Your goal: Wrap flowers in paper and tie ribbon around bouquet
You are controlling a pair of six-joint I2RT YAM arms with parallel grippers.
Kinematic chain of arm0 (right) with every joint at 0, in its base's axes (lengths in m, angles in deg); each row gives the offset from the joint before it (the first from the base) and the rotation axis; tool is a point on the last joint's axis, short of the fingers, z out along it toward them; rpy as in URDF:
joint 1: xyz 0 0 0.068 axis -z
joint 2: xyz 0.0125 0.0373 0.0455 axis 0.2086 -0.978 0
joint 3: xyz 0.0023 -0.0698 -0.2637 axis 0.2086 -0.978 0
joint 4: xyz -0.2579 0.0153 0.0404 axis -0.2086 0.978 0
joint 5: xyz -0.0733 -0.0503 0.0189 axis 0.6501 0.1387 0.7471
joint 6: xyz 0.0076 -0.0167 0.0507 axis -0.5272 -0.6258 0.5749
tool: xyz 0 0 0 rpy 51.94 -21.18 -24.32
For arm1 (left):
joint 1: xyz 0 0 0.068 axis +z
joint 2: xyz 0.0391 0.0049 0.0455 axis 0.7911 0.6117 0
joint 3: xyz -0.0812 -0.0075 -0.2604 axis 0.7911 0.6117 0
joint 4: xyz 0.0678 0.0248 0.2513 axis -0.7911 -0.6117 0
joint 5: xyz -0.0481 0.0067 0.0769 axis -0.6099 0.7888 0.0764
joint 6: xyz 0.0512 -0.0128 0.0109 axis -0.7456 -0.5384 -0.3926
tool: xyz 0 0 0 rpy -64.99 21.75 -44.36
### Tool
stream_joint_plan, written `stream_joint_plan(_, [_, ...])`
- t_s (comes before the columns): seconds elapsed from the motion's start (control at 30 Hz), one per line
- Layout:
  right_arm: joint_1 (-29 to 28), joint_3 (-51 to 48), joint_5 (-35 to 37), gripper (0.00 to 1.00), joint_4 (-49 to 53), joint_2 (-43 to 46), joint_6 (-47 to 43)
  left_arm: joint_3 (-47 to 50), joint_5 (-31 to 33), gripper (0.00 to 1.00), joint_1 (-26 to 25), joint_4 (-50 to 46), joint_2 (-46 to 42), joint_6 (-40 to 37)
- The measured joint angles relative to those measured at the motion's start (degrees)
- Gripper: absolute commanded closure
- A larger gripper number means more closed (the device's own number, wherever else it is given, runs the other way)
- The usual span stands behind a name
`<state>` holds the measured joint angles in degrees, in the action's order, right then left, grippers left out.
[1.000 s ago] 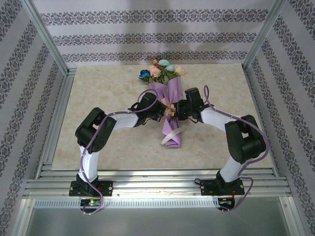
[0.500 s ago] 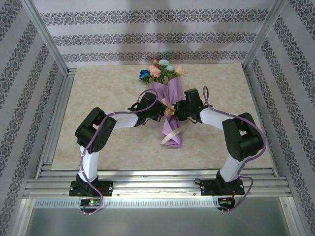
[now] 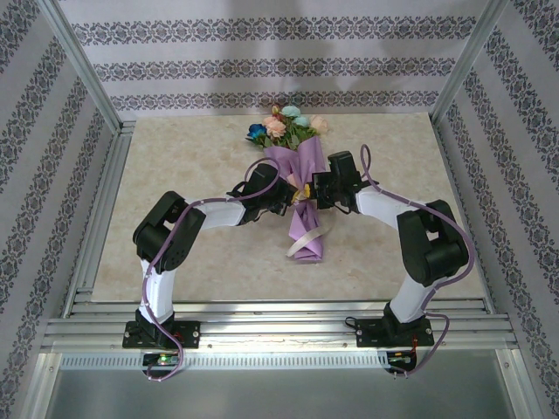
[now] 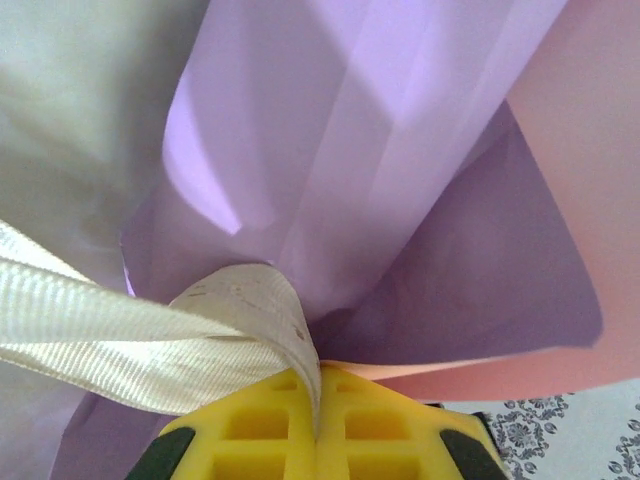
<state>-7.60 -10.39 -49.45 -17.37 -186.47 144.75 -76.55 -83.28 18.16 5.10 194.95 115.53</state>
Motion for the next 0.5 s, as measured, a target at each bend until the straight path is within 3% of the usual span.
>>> stream_joint_plan(0.23, [0.0, 1.0, 0.0, 1.0, 3.1, 1.3, -5.8, 0.0, -0.1, 0.95, 0.0, 0.3, -0.5, 0.0])
stream_joint_plan(0.5, [0.0, 6.1, 0.3, 1.0, 8.9, 1.3, -17.4, 0.0, -0.4, 0.69, 0.0, -1.3, -0.5, 0.3])
